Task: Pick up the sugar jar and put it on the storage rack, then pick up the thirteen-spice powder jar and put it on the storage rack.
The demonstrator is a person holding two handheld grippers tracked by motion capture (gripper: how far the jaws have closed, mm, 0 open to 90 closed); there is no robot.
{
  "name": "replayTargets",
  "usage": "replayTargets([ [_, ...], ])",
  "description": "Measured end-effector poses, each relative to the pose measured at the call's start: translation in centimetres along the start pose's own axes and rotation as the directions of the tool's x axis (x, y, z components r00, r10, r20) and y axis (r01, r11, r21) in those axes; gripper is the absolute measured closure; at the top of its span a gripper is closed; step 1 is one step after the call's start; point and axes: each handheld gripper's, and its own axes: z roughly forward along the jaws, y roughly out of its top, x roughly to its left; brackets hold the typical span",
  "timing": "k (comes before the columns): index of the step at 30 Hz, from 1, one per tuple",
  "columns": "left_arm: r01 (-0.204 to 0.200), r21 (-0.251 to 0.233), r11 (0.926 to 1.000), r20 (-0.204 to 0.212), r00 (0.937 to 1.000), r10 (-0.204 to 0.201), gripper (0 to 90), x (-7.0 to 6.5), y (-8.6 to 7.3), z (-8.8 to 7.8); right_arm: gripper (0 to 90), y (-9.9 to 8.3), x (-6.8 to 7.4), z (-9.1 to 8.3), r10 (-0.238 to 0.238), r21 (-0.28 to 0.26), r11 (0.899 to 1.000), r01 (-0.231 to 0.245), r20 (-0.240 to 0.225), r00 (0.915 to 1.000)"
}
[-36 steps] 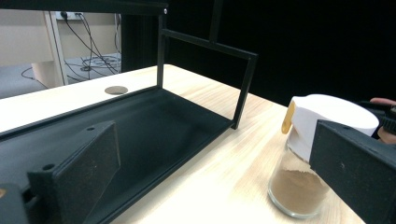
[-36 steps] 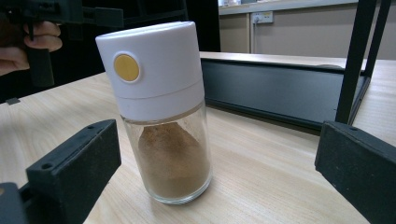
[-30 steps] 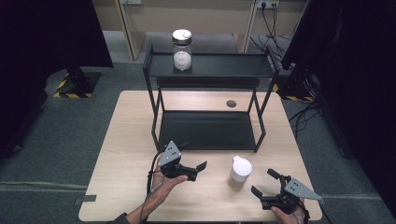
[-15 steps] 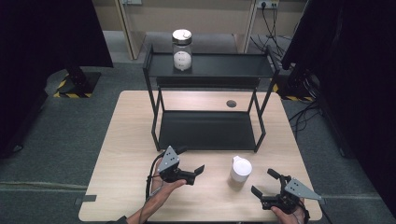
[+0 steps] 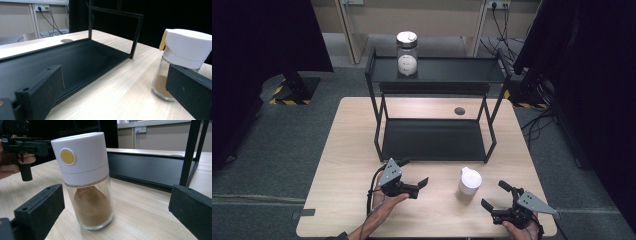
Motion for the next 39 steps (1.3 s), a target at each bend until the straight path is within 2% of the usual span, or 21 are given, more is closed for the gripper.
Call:
replayTargets([
  [9, 0.006, 0.017, 0.9998, 0.012, 0.9999, -0.006, 1.2, 0.01, -0.39, 0.31, 0.5, 0.02, 0.06, -0.02, -0.002, 0.000, 1.000, 0.002, -0.001, 1.0000],
  [24, 0.027, 0.006, 0.9996, 0.009, 0.9996, -0.027, 1.1, 0.09, -0.71, 0.20, 0.5, 0.03, 0.02, 0.05, -0.002, 0.001, 1.000, 0.002, -0.003, 1.0000],
  [39, 0.032, 0.006, 0.9995, 0.008, 0.9994, -0.032, 1.2, 0.15, -0.90, 0.09, 0.5, 0.17, 0.37, 0.21, -0.013, 0.001, 1.000, 0.013, -0.013, 0.9998],
])
